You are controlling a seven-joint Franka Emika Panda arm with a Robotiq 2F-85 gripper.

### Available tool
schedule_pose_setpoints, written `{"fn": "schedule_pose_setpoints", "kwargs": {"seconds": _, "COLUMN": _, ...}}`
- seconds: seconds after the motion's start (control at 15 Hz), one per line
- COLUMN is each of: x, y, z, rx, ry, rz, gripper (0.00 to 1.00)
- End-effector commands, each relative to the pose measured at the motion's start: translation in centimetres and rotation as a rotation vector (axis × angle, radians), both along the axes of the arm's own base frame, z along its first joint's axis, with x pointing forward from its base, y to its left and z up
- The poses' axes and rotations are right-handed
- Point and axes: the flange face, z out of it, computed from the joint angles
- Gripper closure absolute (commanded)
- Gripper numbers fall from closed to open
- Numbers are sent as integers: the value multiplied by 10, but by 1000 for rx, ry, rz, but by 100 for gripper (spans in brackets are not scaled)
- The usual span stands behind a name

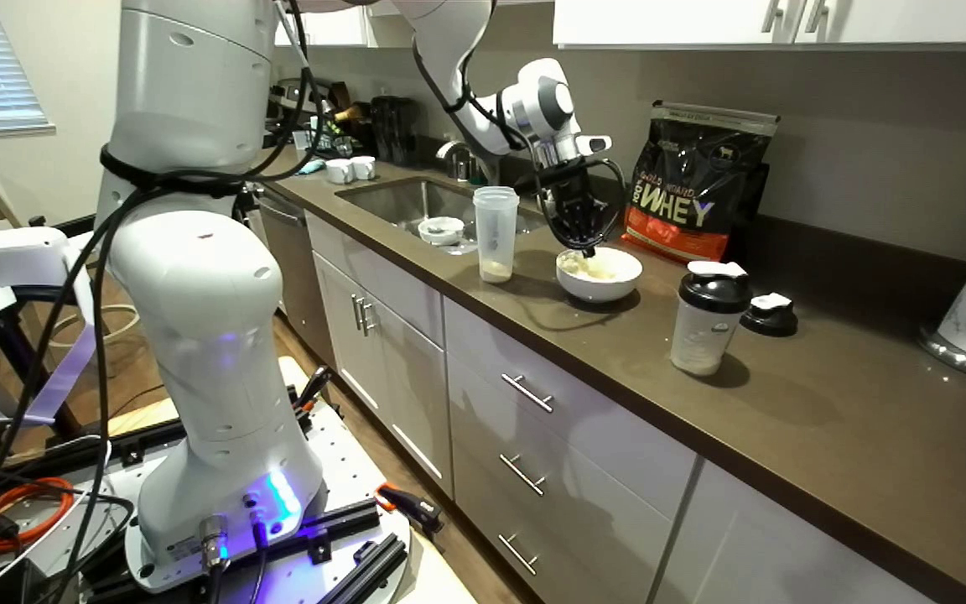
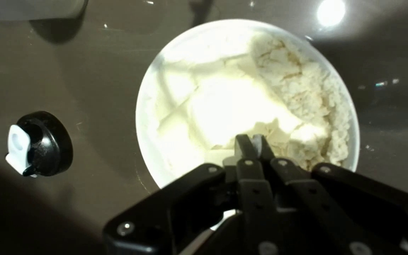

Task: Take a scoop of whey from the bowl and put it in the shaker bottle

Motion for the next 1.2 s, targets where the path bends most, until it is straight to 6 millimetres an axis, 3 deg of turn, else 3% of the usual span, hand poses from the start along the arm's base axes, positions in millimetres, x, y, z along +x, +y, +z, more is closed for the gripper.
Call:
{"fn": "schedule_pose_setpoints", "kwargs": {"seconds": 0.0, "x": -6, "y": 0, "z": -3, "rx": 62, "ry": 46, "rz": 47, "gripper": 99}}
{"fn": "schedule_pose_setpoints", "kwargs": {"seconds": 0.53, "x": 0, "y": -28, "z": -6, "rx": 116, "ry": 115, "rz": 113, "gripper": 99}}
{"fn": "schedule_pose_setpoints", "kwargs": {"seconds": 1.13, "x": 0, "y": -46, "z": -8, "rx": 253, "ry": 182, "rz": 16, "gripper": 99}}
